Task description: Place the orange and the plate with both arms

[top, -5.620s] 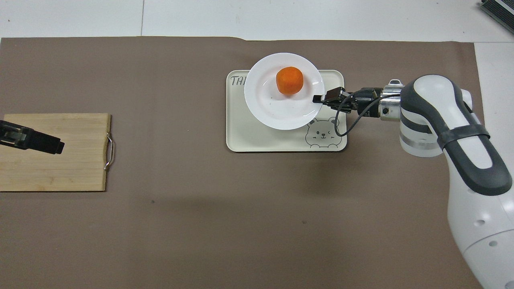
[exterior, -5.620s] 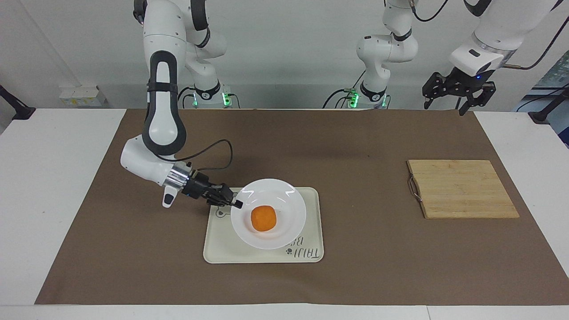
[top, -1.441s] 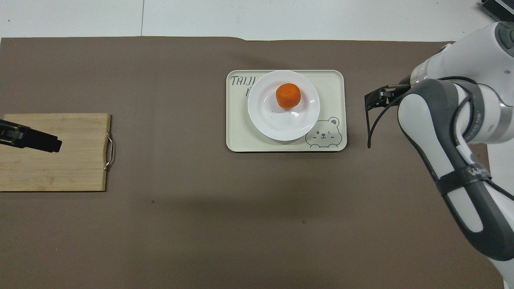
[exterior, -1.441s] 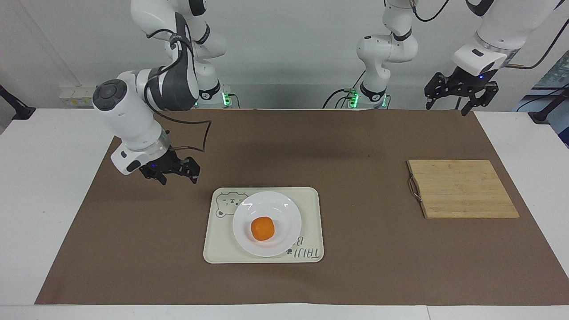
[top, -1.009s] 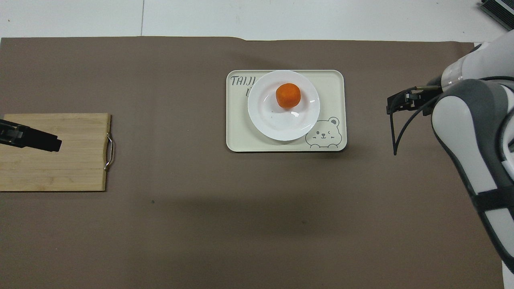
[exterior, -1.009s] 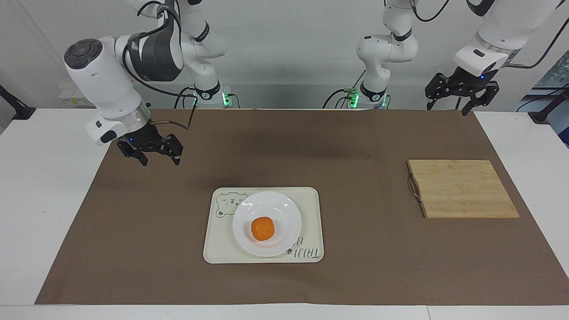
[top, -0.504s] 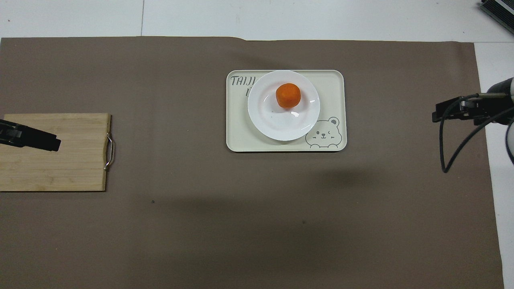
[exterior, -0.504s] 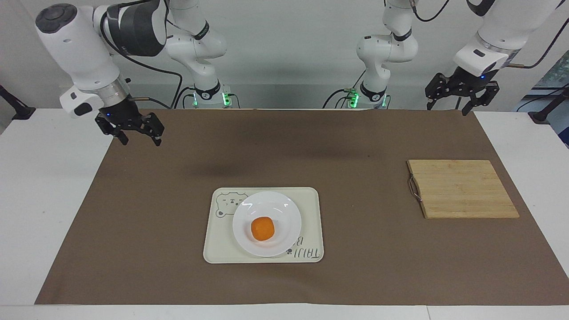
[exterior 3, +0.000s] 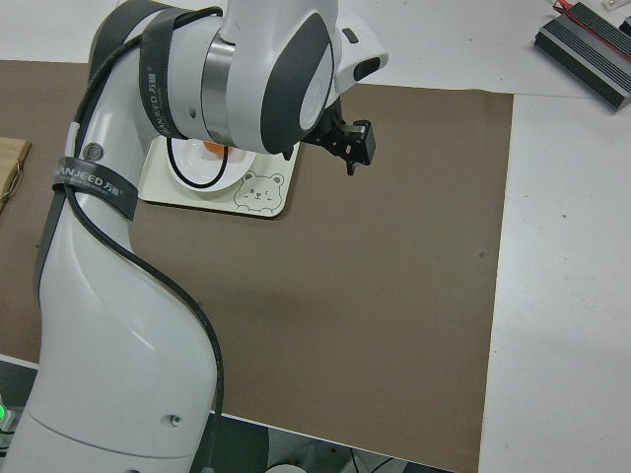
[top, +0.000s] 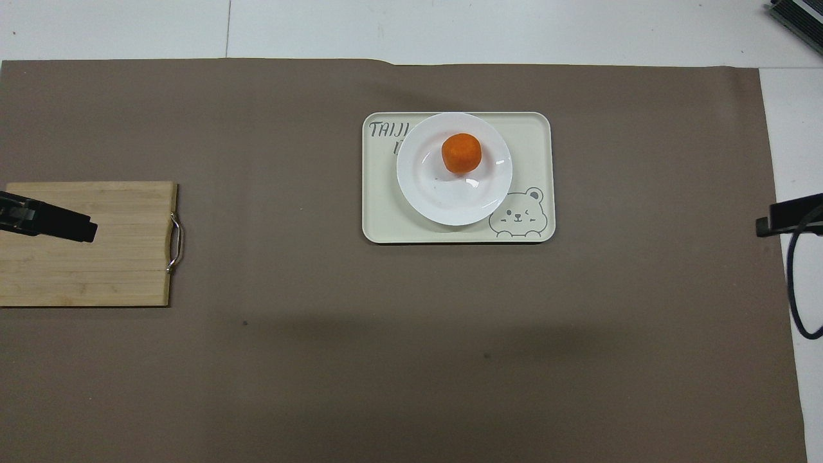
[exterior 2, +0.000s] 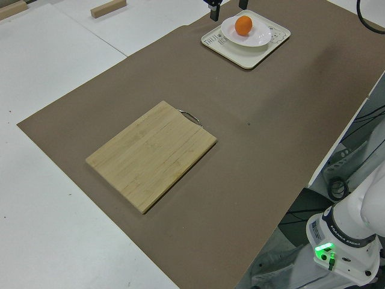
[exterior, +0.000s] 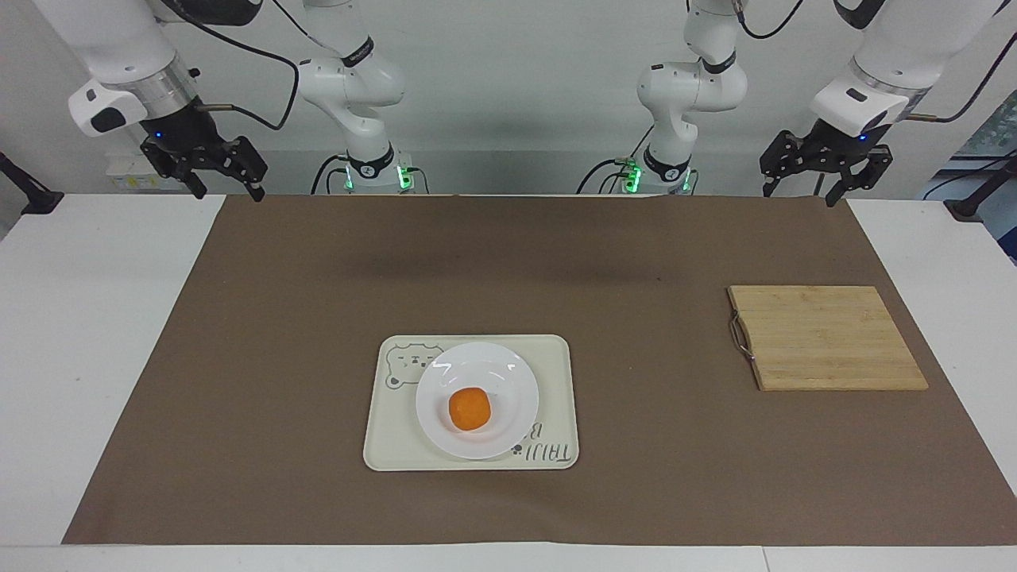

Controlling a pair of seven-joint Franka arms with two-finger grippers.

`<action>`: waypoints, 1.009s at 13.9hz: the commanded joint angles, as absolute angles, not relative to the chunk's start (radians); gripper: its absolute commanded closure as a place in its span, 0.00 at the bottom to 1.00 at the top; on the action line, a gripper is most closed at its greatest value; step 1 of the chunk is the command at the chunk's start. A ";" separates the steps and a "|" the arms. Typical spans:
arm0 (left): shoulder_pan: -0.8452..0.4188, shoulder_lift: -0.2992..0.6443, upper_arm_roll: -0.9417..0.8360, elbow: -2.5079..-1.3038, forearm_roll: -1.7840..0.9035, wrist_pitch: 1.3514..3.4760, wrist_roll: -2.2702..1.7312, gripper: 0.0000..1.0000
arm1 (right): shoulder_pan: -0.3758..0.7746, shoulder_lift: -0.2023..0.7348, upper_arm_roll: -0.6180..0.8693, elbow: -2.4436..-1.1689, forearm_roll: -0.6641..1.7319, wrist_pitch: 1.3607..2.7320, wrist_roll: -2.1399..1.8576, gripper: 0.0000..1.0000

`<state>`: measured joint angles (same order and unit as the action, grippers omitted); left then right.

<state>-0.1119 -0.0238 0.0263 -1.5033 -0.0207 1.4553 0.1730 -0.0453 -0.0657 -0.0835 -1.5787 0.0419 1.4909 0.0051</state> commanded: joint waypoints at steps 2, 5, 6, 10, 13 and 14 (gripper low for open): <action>-0.109 -0.028 0.026 -1.500 -0.018 1.462 0.167 0.00 | -0.054 -0.107 -0.061 -1.637 -0.014 1.508 0.018 0.00; -0.109 -0.028 0.026 -1.500 -0.020 1.462 0.167 0.00 | -0.048 -0.109 -0.060 -1.637 -0.014 1.511 0.023 0.00; -0.109 -0.028 0.026 -1.500 -0.018 1.462 0.167 0.00 | -0.048 -0.104 -0.058 -1.631 -0.014 1.519 0.018 0.00; -0.109 -0.028 0.026 -1.500 -0.018 1.462 0.169 0.00 | -0.040 -0.098 -0.063 -1.623 0.003 1.545 0.025 0.00; -0.109 -0.028 0.026 -1.500 -0.018 1.463 0.167 0.00 | -0.037 -0.098 -0.060 -1.623 -0.017 1.546 0.024 0.00; -0.109 -0.028 0.026 -1.500 -0.018 1.465 0.166 0.00 | -0.035 -0.100 -0.061 -1.623 -0.017 1.546 0.028 0.00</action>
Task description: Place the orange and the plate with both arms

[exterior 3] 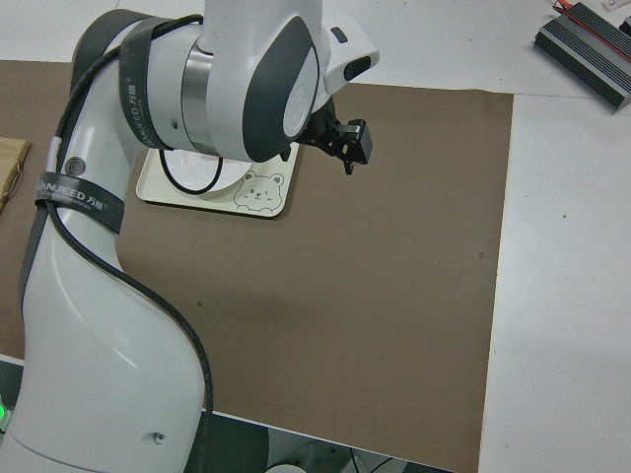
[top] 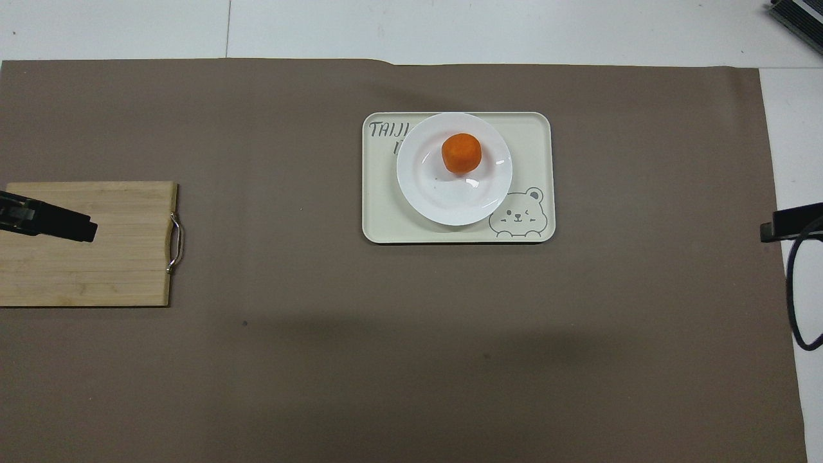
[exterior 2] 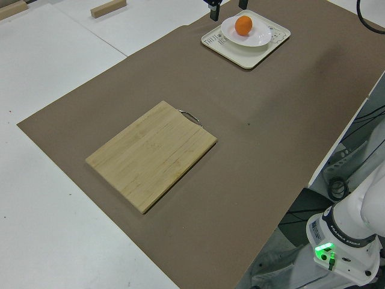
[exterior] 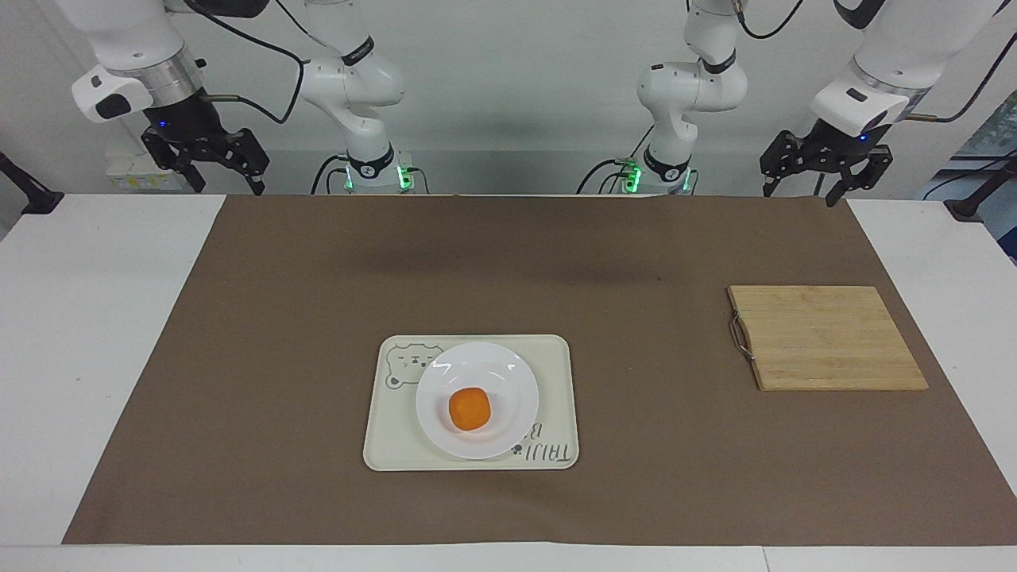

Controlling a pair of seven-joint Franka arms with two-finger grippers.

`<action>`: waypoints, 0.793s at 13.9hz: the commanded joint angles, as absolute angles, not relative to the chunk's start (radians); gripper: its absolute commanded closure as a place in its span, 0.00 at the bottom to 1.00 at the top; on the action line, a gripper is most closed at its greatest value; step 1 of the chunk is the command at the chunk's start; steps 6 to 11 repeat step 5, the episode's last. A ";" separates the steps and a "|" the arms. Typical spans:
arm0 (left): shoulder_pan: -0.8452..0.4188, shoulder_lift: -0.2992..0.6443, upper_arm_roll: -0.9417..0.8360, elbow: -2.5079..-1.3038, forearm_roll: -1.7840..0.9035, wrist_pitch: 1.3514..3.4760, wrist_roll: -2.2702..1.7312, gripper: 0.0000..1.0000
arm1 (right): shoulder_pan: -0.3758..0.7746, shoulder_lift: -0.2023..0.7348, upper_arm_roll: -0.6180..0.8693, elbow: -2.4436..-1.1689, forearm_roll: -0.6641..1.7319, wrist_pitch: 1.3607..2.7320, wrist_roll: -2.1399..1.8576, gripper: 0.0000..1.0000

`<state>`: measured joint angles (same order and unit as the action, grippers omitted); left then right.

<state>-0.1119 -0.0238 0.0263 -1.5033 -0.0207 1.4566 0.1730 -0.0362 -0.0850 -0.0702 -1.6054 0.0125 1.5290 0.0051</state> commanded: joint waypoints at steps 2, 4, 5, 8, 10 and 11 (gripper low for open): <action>-0.109 -0.028 0.026 -1.500 -0.018 1.465 0.166 0.00 | -0.037 -0.107 -0.061 -1.626 -0.017 1.543 0.028 0.00; -0.109 -0.028 0.026 -1.500 -0.018 1.463 0.166 0.00 | -0.034 -0.110 -0.063 -1.629 -0.017 1.534 0.028 0.00; -0.109 -0.028 0.026 -1.500 -0.018 1.463 0.166 0.00 | -0.035 -0.123 -0.063 -1.629 -0.015 1.523 0.032 0.00; -0.109 -0.028 0.026 -1.500 -0.018 1.463 0.166 0.00 | -0.035 -0.123 -0.063 -1.629 -0.015 1.523 0.032 0.00; -0.109 -0.028 0.026 -1.500 -0.018 1.463 0.166 0.00 | -0.035 -0.123 -0.063 -1.629 -0.015 1.523 0.032 0.00; -0.109 -0.028 0.026 -1.500 -0.018 1.463 0.166 0.00 | -0.035 -0.123 -0.063 -1.629 -0.015 1.523 0.032 0.00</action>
